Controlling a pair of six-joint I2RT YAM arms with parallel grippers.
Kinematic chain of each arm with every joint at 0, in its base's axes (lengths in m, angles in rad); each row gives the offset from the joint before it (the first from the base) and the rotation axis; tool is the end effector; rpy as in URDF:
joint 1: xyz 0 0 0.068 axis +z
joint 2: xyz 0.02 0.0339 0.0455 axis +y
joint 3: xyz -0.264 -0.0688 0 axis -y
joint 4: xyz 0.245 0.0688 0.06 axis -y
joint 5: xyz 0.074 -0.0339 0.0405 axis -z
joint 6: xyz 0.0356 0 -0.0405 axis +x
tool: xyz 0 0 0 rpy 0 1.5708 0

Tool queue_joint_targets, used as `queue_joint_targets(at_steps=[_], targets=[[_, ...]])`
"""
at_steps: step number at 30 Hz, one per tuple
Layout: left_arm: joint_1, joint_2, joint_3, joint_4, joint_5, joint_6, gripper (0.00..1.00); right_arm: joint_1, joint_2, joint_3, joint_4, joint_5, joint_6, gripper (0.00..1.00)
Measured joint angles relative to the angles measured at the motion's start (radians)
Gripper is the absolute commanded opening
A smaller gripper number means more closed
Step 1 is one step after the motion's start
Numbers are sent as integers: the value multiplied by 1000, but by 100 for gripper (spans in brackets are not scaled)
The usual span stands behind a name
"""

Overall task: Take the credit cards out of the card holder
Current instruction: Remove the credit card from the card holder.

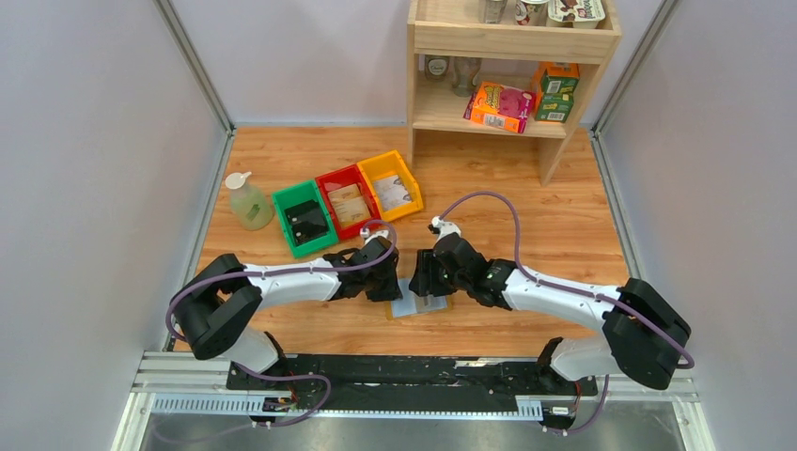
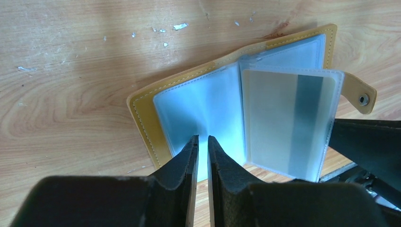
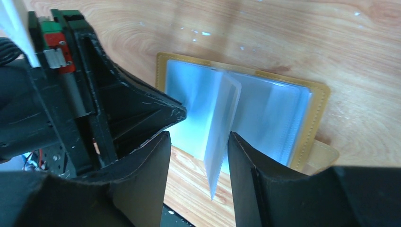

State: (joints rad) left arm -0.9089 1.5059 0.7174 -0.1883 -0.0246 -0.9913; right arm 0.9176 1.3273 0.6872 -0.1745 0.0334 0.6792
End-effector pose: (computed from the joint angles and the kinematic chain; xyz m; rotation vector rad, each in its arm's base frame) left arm 0.1725 -0.2199 0.1546 -0.1215 2.6995 -0.6534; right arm 0.1613 0.2088 0.1918 -0.2815 2.4901 0.6837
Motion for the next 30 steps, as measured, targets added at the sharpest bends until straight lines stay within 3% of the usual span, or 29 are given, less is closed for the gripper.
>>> queue_joint_targets(at_steps=[11, 17, 21, 30], targets=[[0, -78, -78, 27, -12, -48, 21, 0, 46, 0, 111, -130, 3, 50], [1, -172, -159, 35, -54, -100, 29, 0, 115, -1, 164, -185, 5, 51], [1, -225, -179, 34, -76, -122, 35, 0, 136, -2, 179, -200, 11, 52], [1, -310, -167, -16, -97, -127, 35, -13, 128, -24, 178, -174, 17, 49]])
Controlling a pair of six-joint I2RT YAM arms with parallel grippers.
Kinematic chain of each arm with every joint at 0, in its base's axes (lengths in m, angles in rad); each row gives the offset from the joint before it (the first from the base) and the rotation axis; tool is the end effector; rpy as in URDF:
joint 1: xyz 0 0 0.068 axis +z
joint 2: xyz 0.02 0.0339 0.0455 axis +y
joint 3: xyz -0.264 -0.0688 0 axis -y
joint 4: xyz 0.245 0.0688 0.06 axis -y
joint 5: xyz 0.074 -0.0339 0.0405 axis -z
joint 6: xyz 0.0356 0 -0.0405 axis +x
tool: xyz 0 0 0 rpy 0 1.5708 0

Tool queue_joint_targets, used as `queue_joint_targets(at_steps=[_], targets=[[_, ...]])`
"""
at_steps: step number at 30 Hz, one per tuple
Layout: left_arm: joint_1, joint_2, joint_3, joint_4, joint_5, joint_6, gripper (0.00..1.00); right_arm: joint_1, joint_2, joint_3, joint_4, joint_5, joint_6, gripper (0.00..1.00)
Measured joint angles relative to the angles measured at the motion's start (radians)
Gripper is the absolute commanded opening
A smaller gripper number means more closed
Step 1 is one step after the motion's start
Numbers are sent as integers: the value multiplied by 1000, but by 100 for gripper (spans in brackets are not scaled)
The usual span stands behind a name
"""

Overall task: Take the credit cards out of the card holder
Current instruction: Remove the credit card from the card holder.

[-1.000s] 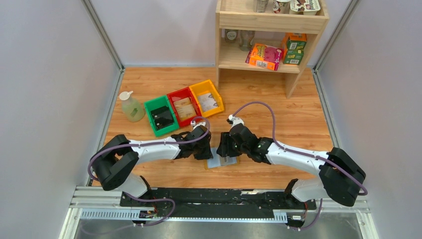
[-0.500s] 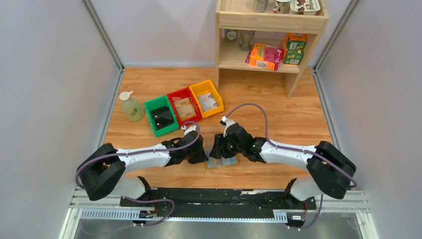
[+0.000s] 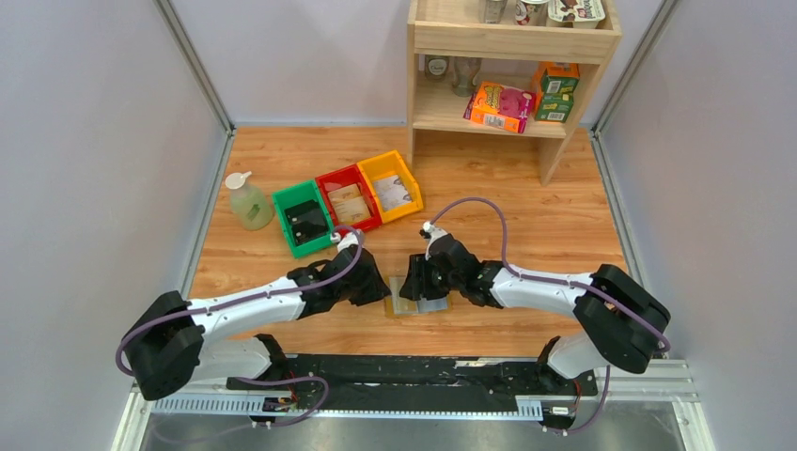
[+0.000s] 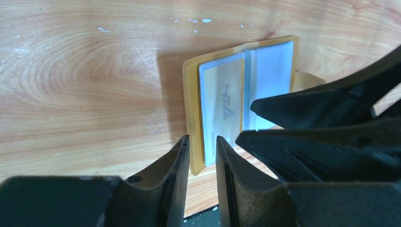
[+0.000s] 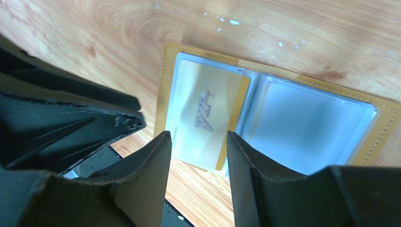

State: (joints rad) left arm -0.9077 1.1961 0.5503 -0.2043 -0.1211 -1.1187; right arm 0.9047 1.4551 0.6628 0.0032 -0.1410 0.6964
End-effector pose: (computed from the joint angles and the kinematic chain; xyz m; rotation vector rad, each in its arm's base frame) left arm 0.1433 -0.1765 0.1775 -0.3282 2.5436 -0.7375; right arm 0.1699 0.2242 0.1659 -0.3394 2.5321 0.8808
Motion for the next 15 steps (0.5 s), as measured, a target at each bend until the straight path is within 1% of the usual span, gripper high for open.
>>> queue_joint_targets(at_steps=[3, 5, 8, 9, 13, 15], targets=[[0, -26, 22, -23, -2, 6, 34, -12, -8, -10, 0, 7, 7, 47], [0, -39, 42, -29, -2, 17, 30, -18, -11, -11, 1, 11, 11, 46], [1, -26, 82, -31, 6, 35, 26, -25, -12, -12, 2, 16, 15, 45], [2, -9, 98, -27, 14, 44, 24, -28, -12, -13, 3, 16, 18, 45], [13, 89, 131, 13, 53, 62, 18, -34, -12, -27, 11, 19, 22, 44], [19, 139, 124, 24, 65, 62, 17, -37, -12, -36, 16, 19, 23, 44]])
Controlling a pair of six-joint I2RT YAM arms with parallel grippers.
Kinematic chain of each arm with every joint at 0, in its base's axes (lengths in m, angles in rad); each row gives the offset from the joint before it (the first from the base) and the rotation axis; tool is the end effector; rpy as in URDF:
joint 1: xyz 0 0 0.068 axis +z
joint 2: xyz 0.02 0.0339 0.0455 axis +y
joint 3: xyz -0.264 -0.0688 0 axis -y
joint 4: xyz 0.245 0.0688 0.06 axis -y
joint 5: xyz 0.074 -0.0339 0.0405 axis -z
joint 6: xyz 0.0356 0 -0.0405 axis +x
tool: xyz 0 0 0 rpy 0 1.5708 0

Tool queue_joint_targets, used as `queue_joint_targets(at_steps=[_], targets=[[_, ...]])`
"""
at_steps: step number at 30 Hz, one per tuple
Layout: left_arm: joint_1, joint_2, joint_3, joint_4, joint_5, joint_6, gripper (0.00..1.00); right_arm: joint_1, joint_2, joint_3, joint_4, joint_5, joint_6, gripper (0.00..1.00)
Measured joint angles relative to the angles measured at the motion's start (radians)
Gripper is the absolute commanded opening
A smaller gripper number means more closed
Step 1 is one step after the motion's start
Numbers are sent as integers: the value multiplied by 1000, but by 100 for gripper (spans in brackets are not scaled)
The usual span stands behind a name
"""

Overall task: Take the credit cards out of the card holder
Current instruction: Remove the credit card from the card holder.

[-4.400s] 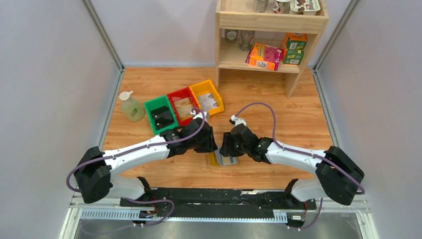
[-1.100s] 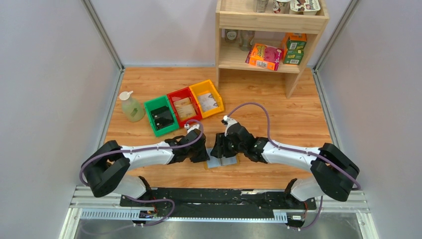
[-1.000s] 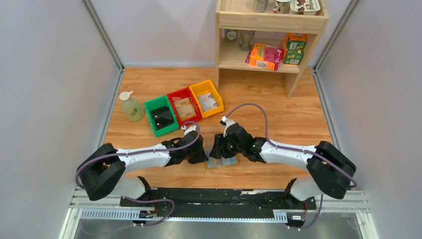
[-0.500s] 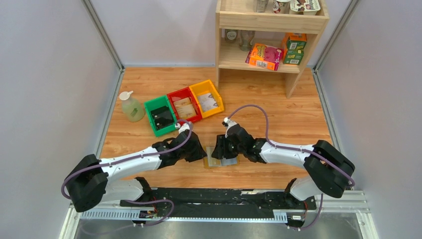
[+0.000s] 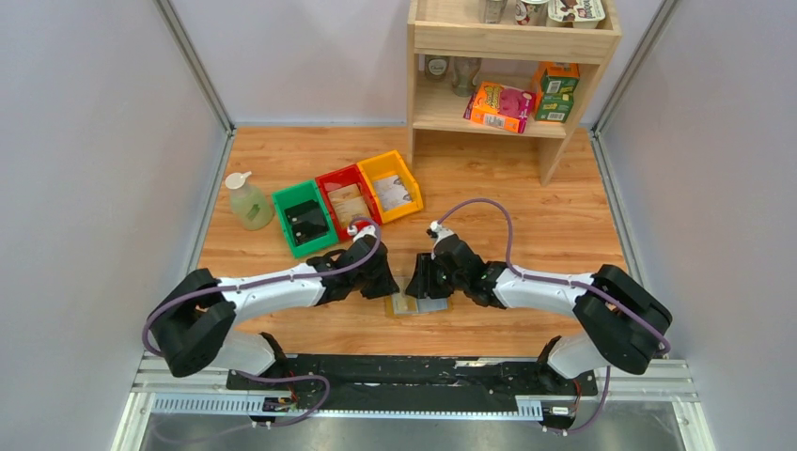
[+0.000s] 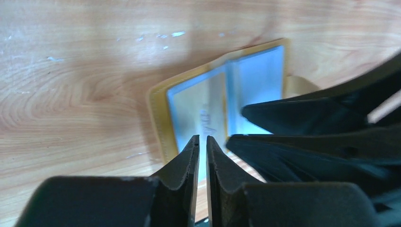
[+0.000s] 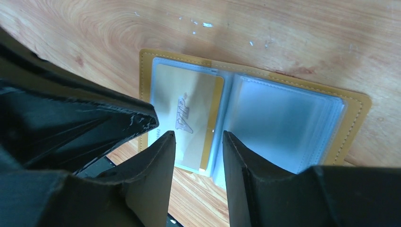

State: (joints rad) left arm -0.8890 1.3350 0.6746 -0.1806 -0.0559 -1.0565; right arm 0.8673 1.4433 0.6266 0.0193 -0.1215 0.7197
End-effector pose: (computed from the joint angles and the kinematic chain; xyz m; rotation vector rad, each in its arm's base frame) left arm 0.1664 -0.2019 0.1856 -0.2432 2.5680 -0.7737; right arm 0.1741 0.2120 0.1596 -0.2512 2.5399 0.8494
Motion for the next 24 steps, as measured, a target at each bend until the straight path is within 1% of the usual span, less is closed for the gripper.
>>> queue_joint_targets(at_steps=[4, 6, 14, 20, 24], targets=[[9, 60, -46, 21, 16, -3, 13, -6, 10, -14, 17, -3, 6, 43], [14, 80, -67, 29, 24, -12, 13, -12, 23, -21, 33, -9, 10, 43], [19, 79, -90, 72, 34, -24, 12, -41, 59, -47, 124, -64, 35, 39], [20, 80, -96, 89, 35, -32, 11, -66, 76, -84, 206, -113, 53, 32], [21, 82, -98, 97, 37, -36, 8, -90, 76, -121, 265, -151, 69, 27]])
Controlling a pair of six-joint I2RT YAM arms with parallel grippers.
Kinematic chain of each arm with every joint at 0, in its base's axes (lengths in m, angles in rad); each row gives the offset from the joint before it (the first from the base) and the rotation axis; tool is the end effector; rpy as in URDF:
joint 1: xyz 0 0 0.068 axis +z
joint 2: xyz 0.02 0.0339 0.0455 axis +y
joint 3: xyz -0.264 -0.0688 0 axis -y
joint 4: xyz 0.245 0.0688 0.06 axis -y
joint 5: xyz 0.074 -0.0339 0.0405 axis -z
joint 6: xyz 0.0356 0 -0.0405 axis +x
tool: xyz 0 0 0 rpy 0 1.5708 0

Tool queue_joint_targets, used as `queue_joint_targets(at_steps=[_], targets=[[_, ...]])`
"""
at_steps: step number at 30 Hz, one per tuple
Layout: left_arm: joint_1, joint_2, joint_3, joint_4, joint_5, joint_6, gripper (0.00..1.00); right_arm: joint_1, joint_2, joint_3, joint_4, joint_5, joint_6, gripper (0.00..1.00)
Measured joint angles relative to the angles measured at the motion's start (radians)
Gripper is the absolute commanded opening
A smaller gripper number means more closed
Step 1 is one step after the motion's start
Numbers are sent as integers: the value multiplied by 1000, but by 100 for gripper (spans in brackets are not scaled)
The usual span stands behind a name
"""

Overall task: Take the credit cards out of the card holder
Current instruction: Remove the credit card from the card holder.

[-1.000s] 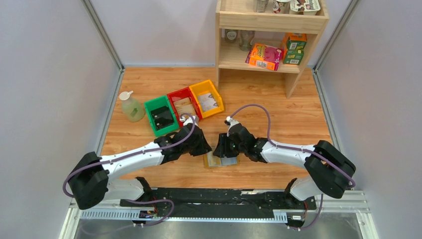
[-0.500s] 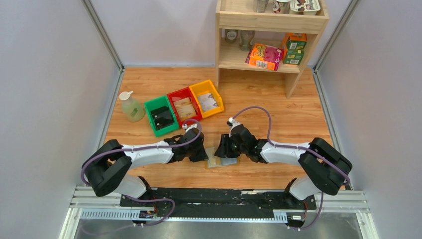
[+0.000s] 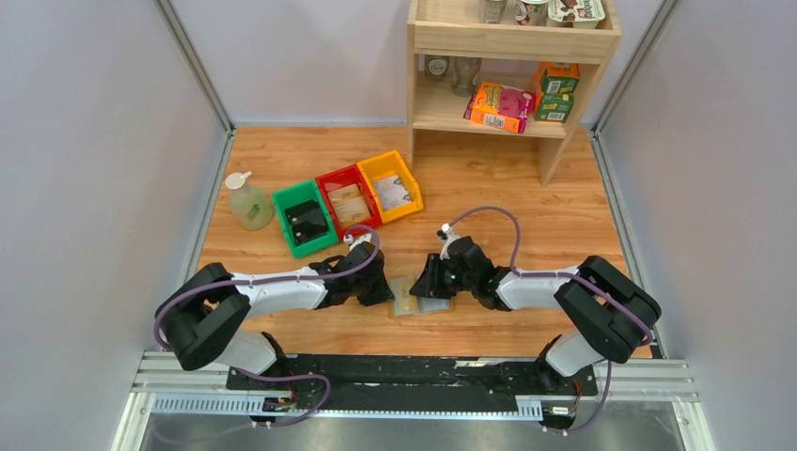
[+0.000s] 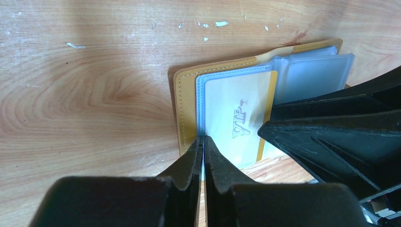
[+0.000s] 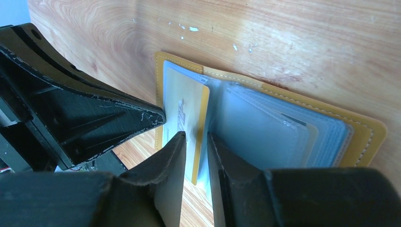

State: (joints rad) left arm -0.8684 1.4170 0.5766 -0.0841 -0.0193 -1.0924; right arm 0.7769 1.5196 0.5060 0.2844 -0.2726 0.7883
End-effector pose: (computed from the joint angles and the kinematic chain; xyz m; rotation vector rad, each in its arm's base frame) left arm 0.1644 -0.1932 0.1444 -0.3073 2.6553 -0.7293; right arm 0.1842 0.1945 0.1288 -0.1408 2.5293 1.0438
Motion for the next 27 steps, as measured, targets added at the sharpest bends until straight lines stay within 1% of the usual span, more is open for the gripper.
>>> queue_joint_targets(at_steps=[5, 11, 19, 21, 27], targets=[[1, 13, 0, 22, 7, -2, 1, -29, 8, -29, 46, -35, 9, 15], [7, 31, 0, 53, 24, -5, 0, -52, 13, -38, 74, -61, 11, 4], [11, 47, 0, 79, 35, -8, 0, -111, 0, -66, 95, -128, 8, 4], [11, 50, 3, 79, 37, -8, 0, -126, -15, -71, 90, -144, 4, 1], [13, 57, 10, 77, 42, -6, 0, -137, -21, -72, 91, -168, -4, 2]])
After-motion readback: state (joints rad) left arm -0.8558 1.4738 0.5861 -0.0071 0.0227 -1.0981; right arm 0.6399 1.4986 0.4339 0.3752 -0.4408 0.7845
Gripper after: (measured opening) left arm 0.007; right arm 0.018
